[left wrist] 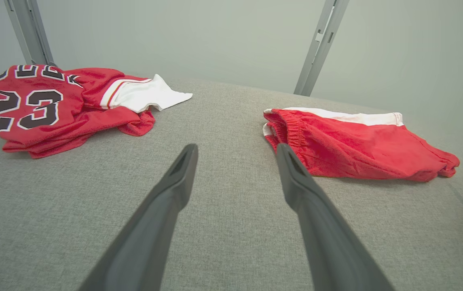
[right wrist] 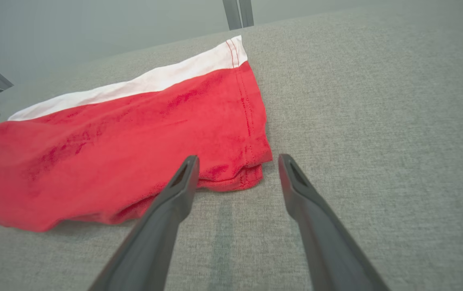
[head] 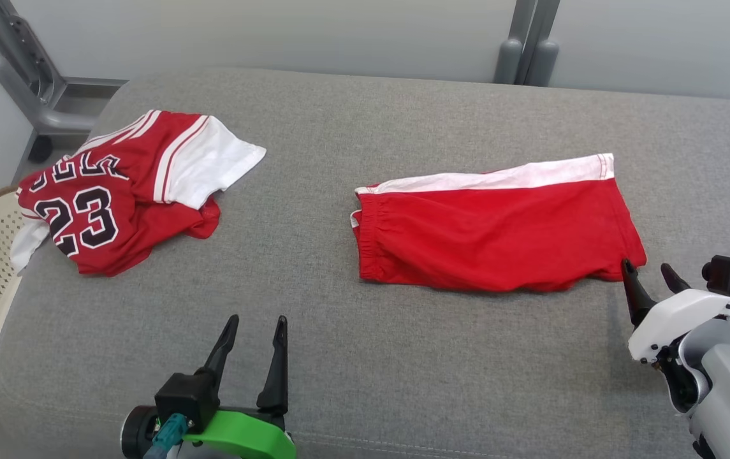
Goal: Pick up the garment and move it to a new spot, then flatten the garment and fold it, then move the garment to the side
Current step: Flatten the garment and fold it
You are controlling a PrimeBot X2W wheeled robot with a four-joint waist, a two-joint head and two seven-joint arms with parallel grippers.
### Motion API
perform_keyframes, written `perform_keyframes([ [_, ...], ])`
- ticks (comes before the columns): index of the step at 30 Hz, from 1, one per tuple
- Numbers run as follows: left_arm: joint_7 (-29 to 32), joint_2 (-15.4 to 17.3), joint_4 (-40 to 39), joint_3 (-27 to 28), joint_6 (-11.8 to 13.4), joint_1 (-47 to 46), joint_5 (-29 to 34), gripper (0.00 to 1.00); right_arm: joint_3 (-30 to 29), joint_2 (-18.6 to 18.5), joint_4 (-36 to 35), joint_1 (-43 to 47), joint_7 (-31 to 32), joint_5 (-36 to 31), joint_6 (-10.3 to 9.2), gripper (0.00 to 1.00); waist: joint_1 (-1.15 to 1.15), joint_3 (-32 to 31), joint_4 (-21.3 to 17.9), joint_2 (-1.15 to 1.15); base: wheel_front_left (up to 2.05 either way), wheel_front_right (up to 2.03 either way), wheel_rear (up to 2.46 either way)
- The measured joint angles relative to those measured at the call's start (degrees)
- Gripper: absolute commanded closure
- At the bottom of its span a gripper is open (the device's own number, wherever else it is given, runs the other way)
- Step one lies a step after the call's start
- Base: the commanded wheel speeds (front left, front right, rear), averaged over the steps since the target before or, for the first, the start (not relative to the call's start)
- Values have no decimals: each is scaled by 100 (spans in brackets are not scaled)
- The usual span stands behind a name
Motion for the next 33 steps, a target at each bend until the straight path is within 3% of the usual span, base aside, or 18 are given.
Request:
perform_keyframes([
  [9, 231, 130, 23, 312, 382, 167, -129, 0, -887, 432, -1243, 795, -202, -1179, -3, 0, 0, -420, -114, 0, 0, 0, 0],
  [20, 438, 482, 8, 610, 683, 240, -152, 0, -1905, 1499, -3355, 2154, -215, -2720, -3, 0, 0, -692, -407, 0, 0, 0, 0],
  [26, 566, 625, 58, 848, 801, 250, -265, 0, -1895, 1648, -3782, 2460, -140, -2889, -3, 0, 0, -759, -498, 0, 0, 0, 0],
  [33, 641, 784, 75, 962, 693, 371, -467, 0, -1871, 1678, -3901, 2625, 42, -3011, -3, 0, 0, -760, -516, 0, 0, 0, 0],
])
